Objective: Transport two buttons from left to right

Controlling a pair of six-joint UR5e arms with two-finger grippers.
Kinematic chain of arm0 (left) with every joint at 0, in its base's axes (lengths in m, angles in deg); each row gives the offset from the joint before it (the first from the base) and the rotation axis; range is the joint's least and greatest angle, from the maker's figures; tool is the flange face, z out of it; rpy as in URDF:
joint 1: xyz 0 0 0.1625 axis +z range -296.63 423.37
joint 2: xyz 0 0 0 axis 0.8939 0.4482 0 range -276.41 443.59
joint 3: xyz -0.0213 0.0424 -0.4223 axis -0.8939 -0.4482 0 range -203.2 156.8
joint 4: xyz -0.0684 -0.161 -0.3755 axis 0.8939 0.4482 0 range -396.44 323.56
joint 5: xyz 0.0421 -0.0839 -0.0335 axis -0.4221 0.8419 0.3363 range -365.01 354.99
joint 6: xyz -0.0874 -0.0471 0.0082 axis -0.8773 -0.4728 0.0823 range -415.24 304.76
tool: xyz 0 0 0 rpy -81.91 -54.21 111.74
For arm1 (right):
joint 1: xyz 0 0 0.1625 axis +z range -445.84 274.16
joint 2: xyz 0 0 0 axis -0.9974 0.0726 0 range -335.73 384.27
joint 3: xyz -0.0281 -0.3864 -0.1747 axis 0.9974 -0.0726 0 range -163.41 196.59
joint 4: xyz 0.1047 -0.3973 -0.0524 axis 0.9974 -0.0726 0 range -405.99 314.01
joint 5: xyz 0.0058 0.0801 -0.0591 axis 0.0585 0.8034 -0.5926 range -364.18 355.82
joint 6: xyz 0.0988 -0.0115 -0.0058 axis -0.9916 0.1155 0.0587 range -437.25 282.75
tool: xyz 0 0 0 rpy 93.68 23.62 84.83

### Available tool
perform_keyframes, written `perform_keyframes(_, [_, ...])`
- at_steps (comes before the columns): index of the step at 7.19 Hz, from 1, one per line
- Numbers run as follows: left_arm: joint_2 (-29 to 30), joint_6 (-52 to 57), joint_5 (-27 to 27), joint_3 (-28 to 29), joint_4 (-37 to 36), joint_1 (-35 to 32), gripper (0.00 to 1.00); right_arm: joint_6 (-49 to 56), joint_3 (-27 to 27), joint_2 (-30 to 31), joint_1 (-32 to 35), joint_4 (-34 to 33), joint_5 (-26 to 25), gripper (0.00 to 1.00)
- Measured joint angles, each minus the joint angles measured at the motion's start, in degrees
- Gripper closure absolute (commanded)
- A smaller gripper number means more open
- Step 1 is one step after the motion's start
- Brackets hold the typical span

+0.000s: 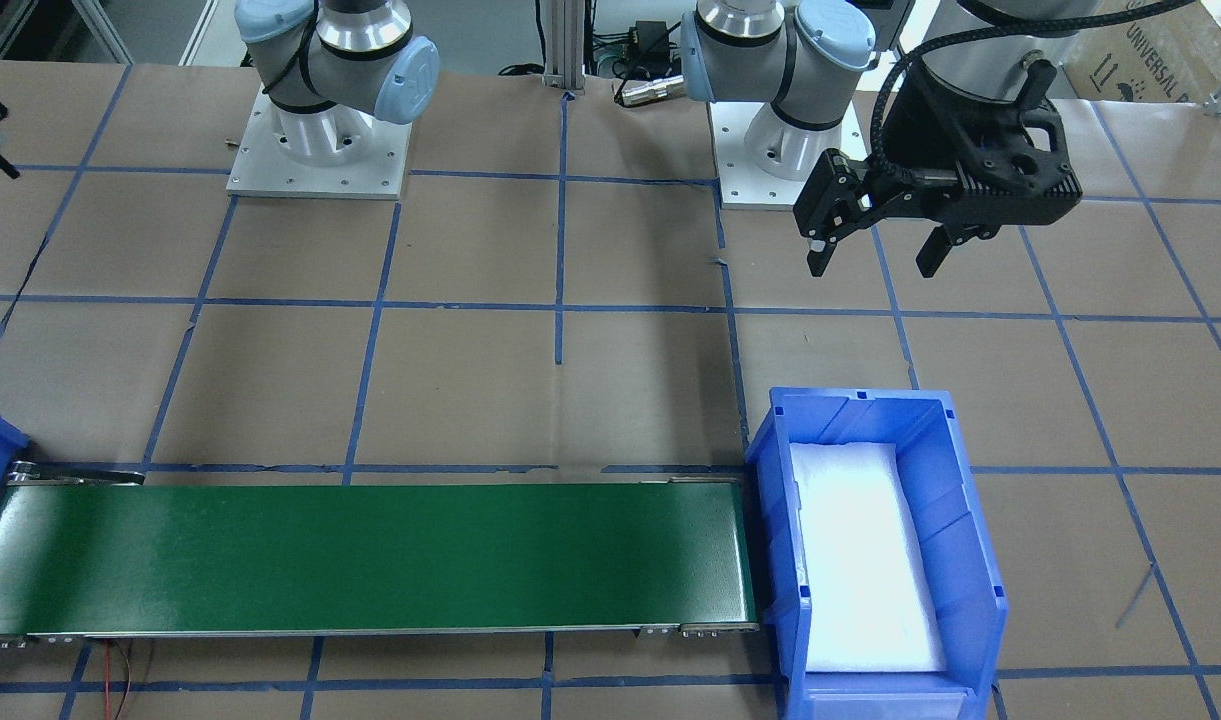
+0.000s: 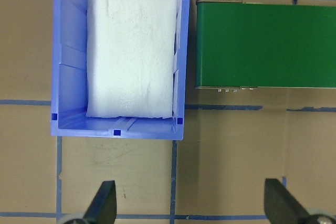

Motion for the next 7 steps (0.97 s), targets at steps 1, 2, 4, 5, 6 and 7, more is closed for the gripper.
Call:
perform_keyframes(1, [0.0, 0.0, 0.0, 0.0, 0.0, 0.0, 0.0, -12.4, 0.0, -0.7, 6.4, -1.9, -0.9, 0.0])
perform_keyframes(2, [0.0, 0.0, 0.0, 0.0, 0.0, 0.0, 0.0, -24.6, 0.1, -2.1, 12.7, -4.4, -3.3, 0.0])
perform_keyframes(4, [0.0, 0.0, 0.0, 0.0, 0.0, 0.0, 0.0, -42.6, 0.0, -4.1, 19.5, -7.7, -6.2, 0.0])
perform_keyframes(5, [0.0, 0.0, 0.0, 0.0, 0.0, 0.0, 0.0, -47.8, -0.2, -4.5, 20.3, -8.5, -6.3, 0.0])
perform_keyframes(6, [0.0, 0.0, 0.0, 0.0, 0.0, -0.1, 0.0, -51.3, -0.4, -4.7, 20.6, -8.7, -6.2, 0.0])
perform_keyframes(7, [0.0, 0.0, 0.0, 0.0, 0.0, -0.1, 0.0, -54.4, -0.5, -4.7, 20.6, -8.8, -6.2, 0.0])
